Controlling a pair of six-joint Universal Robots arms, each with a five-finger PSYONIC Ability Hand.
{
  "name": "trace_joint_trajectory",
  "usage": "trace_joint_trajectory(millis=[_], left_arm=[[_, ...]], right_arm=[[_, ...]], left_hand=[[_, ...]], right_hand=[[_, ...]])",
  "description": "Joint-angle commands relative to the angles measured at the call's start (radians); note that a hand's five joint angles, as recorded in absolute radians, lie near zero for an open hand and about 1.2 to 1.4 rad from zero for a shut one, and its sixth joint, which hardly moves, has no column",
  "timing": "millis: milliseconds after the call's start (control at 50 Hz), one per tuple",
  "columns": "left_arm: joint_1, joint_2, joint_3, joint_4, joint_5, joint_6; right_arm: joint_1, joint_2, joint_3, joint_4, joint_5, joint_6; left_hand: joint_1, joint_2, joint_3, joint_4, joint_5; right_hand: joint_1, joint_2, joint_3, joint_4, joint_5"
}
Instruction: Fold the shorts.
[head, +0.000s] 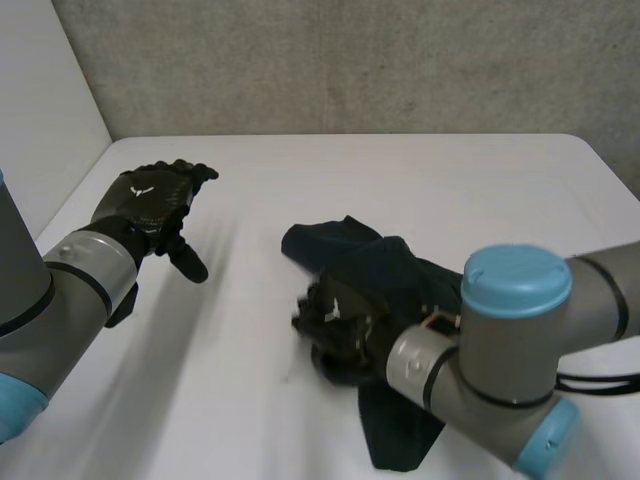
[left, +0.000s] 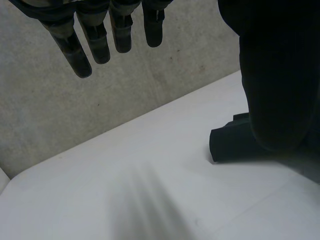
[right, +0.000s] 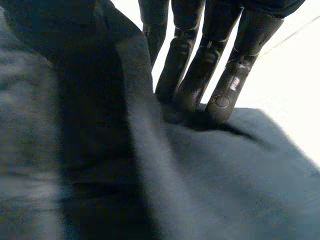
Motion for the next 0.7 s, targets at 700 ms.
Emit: trace_joint_trajectory(millis=[700], left_arm=[[-0.395,-0.119,0.076,-0.018,-0.097,-0.009]], right_arm=[[-0.485,-0.219,-0.104,0.036,0.102,0.486]], left_hand=[[0.062,0.044,0.045,0.044,0.027]], right_hand=[[-0.763,-0.949,-0.967,-0.967,-0.939]])
